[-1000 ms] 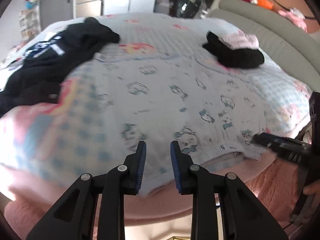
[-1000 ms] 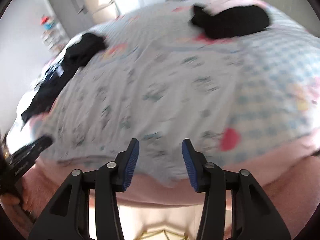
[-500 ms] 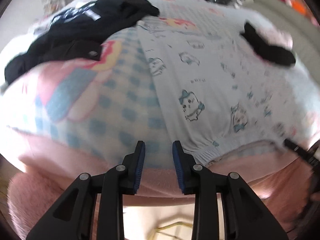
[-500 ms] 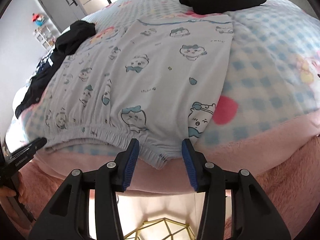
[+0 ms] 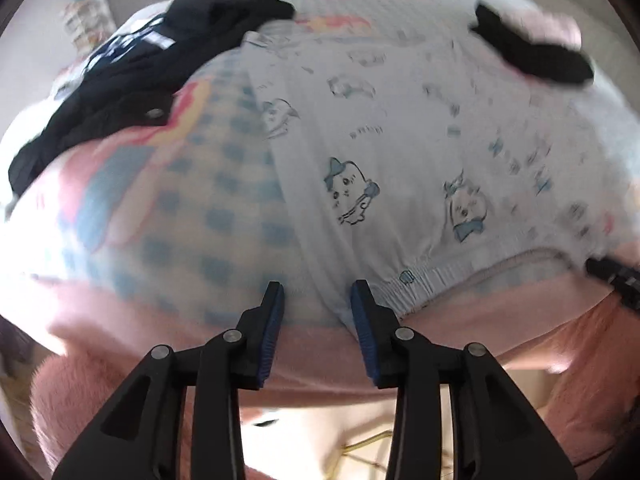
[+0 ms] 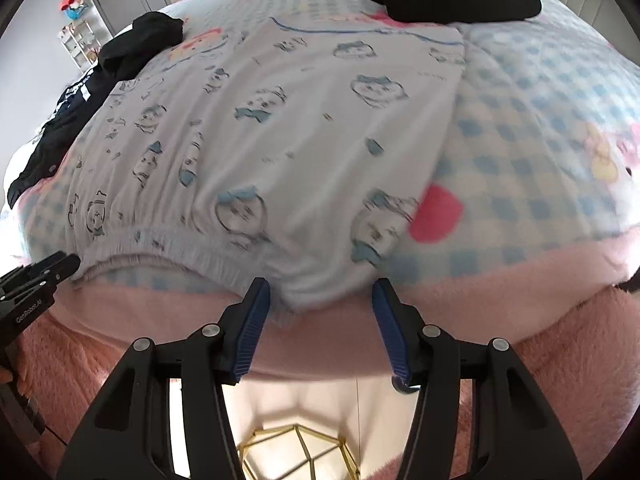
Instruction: Fold clothes
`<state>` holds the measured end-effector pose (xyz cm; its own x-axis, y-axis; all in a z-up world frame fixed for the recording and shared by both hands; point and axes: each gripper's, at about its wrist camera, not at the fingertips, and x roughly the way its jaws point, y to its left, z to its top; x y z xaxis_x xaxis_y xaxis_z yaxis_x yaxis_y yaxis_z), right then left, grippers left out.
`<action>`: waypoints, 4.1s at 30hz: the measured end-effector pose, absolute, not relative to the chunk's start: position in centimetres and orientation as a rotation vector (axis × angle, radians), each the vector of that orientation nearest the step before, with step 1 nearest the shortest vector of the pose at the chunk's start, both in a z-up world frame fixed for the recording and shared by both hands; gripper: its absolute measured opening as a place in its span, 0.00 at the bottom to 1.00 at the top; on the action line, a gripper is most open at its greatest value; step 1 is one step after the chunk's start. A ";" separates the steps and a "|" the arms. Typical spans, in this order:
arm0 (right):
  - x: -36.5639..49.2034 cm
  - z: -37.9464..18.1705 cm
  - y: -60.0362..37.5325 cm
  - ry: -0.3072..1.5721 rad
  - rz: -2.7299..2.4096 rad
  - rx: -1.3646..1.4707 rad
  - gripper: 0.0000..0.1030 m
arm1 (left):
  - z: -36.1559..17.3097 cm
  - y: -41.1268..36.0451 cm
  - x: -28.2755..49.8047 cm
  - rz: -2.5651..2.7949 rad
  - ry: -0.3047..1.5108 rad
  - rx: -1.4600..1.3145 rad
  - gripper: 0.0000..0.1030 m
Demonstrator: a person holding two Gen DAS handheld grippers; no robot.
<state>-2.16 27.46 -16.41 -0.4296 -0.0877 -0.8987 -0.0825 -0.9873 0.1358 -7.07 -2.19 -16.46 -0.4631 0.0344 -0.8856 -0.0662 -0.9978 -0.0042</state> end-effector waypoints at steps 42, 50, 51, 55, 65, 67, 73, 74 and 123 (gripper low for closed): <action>-11.6 -13.0 26.9 -0.119 -2.520 1.497 0.55 | -14.2 2.0 -19.1 2.507 0.246 -1.303 0.51; -19.2 -14.1 24.5 0.179 -2.571 1.566 0.58 | -15.7 2.4 -23.2 2.504 0.300 -1.395 0.51; -19.6 -15.1 24.5 0.212 -2.561 1.604 0.57 | -16.4 1.9 -23.0 2.513 0.342 -1.426 0.51; -19.1 -16.0 26.7 0.174 -2.574 1.610 0.57 | -18.0 -0.3 -21.8 2.523 0.381 -1.493 0.55; -26.7 -10.8 24.3 0.120 -2.561 1.485 0.59 | -14.3 -3.8 -28.1 2.763 0.204 -1.435 0.55; -28.8 -11.6 22.8 0.161 -2.539 1.497 0.59 | -14.6 -5.7 -30.1 2.779 0.055 -1.480 0.55; -34.2 -14.0 20.5 0.170 -2.511 1.520 0.59 | -15.9 -8.0 -33.6 2.769 -0.082 -1.501 0.55; -35.3 -14.5 20.4 0.151 -2.507 1.534 0.59 | -16.3 -8.2 -34.2 2.745 -0.107 -1.506 0.55; -34.4 -16.5 29.6 0.031 -2.504 1.631 0.54 | -15.5 15.4 -35.8 2.206 0.342 -1.340 0.20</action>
